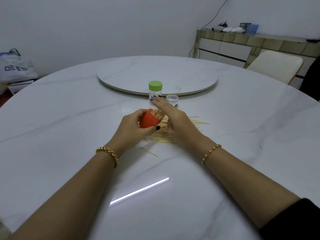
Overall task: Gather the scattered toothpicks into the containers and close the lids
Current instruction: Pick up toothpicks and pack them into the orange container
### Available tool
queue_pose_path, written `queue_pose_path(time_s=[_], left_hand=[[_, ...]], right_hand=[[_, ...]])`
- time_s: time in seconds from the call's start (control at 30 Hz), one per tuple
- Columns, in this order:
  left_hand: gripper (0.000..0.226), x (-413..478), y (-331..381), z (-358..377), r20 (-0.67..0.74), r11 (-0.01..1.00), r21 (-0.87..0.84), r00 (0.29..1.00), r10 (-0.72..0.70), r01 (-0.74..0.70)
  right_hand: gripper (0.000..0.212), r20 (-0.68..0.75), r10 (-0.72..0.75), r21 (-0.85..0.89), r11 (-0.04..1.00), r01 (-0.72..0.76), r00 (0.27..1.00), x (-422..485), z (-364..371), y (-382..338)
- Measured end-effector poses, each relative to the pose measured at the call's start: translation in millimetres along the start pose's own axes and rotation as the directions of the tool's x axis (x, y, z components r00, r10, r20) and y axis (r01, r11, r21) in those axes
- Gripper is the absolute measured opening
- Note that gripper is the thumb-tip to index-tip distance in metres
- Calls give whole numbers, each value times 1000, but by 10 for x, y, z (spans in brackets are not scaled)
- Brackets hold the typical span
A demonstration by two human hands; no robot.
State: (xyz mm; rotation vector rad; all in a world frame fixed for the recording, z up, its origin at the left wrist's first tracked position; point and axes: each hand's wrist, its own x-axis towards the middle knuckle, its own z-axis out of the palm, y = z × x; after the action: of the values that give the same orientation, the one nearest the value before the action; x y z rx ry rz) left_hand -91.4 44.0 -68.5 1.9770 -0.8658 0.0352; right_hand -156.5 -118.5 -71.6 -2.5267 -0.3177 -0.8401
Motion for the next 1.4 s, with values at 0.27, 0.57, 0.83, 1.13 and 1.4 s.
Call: queue_pose_path(time_s=[0.27, 0.57, 0.83, 1.13, 1.4], left_hand=[[52, 27, -21, -33, -58, 998, -46, 998, -38, 35], [40, -5, 18, -33, -28, 999, -35, 999, -15, 14], [45, 16, -21, -30, -36, 997, -73, 999, -40, 37], [52, 29, -16, -46, -27, 987, -155, 999, -44, 39], [47, 57, -74, -51, -38, 988, -131, 995, -92, 87]], right_hand=[[66, -2, 303, 326, 901, -286, 953, -9, -11, -138], [63, 153, 188, 274, 935, -225, 970, -33, 33, -344], [64, 86, 108, 43, 993, -112, 990, -21, 79, -234], [55, 4, 196, 183, 964, -193, 981, -47, 37, -205], [60, 89, 40, 96, 994, -49, 995, -45, 93, -321]])
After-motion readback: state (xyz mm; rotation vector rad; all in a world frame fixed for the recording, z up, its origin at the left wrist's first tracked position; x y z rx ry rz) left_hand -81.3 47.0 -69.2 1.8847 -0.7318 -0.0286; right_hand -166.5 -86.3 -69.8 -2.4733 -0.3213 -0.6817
